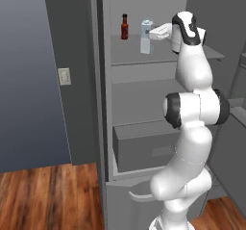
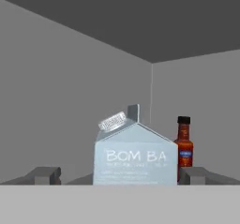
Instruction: Take out the milk from the fridge and place it on the tray on the counter. Then take the sugar cube near the tray and place it in the tray.
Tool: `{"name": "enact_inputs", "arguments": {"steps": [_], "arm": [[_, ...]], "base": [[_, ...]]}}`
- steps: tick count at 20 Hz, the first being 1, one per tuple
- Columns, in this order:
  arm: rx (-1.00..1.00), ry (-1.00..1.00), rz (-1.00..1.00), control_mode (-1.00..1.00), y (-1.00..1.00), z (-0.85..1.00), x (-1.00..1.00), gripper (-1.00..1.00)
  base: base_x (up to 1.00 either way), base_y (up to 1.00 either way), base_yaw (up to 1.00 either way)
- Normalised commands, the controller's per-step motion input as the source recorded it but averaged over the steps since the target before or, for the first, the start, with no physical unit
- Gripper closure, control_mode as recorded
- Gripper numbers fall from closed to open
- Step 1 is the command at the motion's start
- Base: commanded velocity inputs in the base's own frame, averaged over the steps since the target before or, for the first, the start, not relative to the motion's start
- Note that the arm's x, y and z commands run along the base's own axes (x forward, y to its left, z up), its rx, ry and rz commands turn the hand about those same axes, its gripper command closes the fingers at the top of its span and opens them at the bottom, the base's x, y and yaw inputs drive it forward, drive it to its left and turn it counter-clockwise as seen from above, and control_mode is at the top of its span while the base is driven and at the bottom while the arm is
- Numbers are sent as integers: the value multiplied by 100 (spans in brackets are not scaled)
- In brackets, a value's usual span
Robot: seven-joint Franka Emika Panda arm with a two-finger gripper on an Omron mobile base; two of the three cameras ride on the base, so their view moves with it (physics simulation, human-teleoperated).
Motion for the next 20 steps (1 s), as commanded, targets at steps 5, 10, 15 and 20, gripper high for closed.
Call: {"name": "enact_inputs", "arguments": {"steps": [5,10,15,20], "arm": [[0,3,2,-100,-9,0,30,-100],[0,2,3,-100,-5,0,26,-100],[0,1,2,-100,0,0,31,-100],[-2,0,1,-100,8,0,12,100]], "base": [[0,0,0],[0,0,0],[0,0,0],[0,0,0]]}}
